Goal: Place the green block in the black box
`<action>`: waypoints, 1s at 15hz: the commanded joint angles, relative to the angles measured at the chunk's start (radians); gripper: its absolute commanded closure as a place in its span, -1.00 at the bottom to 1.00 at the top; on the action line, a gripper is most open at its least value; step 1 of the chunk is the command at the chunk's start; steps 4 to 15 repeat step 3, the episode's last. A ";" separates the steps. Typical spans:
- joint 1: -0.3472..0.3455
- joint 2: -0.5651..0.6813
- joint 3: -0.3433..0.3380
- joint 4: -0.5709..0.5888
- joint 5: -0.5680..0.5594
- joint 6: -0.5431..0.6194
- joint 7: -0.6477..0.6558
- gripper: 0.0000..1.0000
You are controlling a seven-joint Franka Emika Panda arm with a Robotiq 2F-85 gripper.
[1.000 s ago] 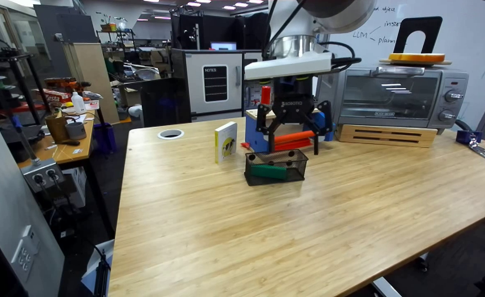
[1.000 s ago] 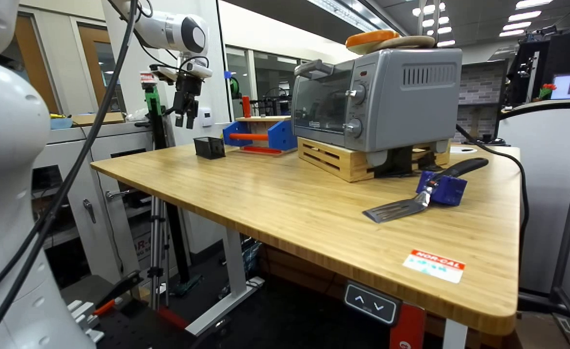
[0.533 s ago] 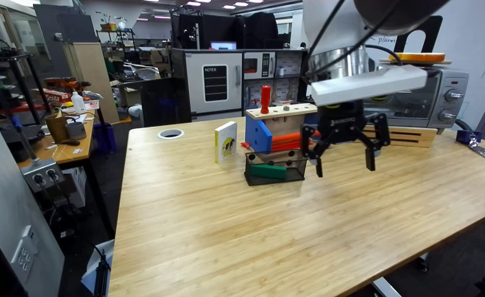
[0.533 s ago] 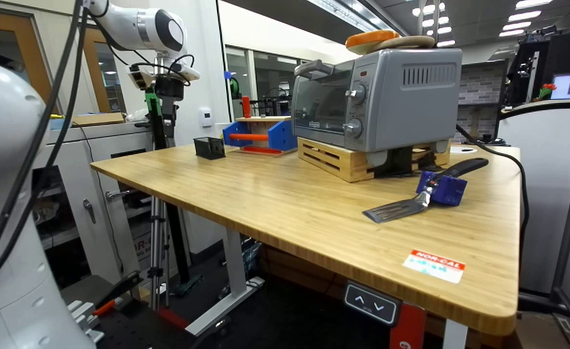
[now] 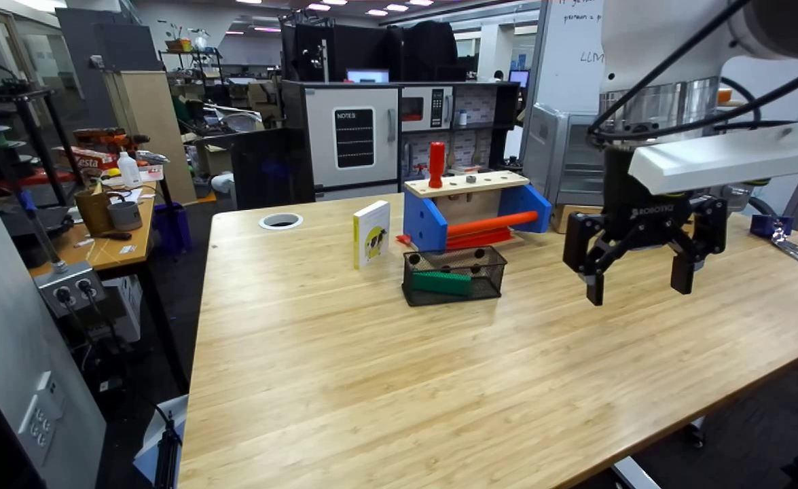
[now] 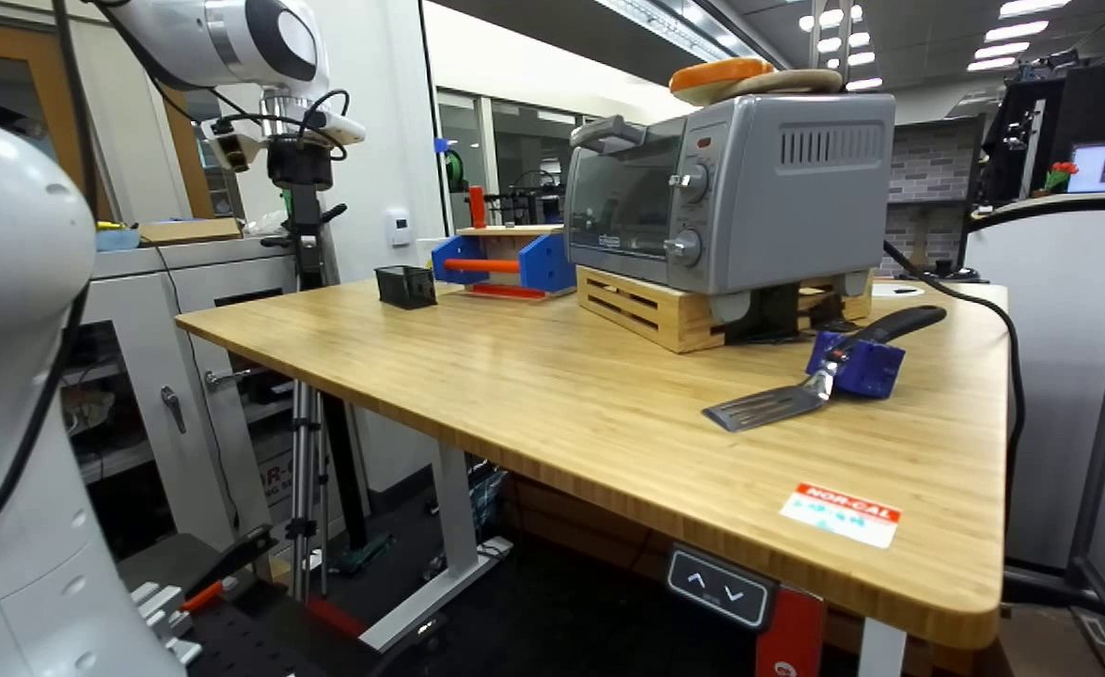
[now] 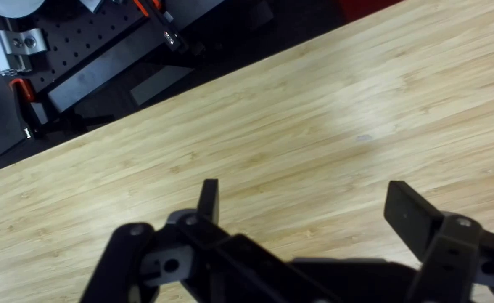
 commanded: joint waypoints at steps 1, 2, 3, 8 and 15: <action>-0.037 0.001 0.035 0.001 0.004 0.001 -0.004 -1.00; -0.037 0.002 0.035 0.001 0.004 0.003 -0.004 -1.00; -0.037 0.002 0.035 0.001 0.004 0.003 -0.004 -1.00; -0.037 0.002 0.035 0.001 0.004 0.003 -0.004 -1.00; -0.037 0.002 0.035 0.001 0.004 0.003 -0.004 -1.00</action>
